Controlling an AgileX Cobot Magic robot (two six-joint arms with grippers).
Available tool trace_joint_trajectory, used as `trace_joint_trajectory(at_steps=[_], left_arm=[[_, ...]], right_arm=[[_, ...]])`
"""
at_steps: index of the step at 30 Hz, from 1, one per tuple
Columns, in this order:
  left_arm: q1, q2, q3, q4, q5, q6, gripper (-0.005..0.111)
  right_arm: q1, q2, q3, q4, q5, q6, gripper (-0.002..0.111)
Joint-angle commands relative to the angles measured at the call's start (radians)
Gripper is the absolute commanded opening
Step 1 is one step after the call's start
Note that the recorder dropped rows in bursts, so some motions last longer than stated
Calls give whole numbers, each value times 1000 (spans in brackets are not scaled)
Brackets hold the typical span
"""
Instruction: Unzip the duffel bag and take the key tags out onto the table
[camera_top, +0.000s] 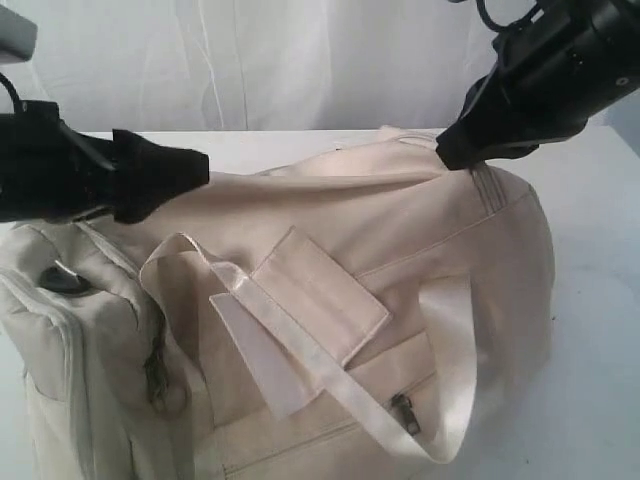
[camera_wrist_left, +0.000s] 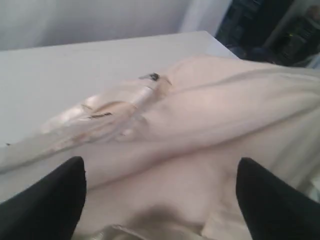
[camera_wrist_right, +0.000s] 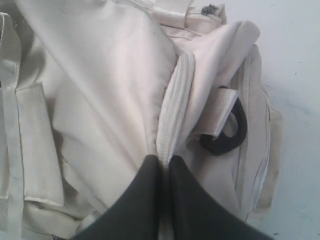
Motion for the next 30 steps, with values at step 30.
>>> trace_joint_trajectory(at_steps=[30], left_arm=[[289, -538, 423, 16, -132, 89, 83]], right_arm=[[-2, -26, -20, -99, -119, 17, 0]])
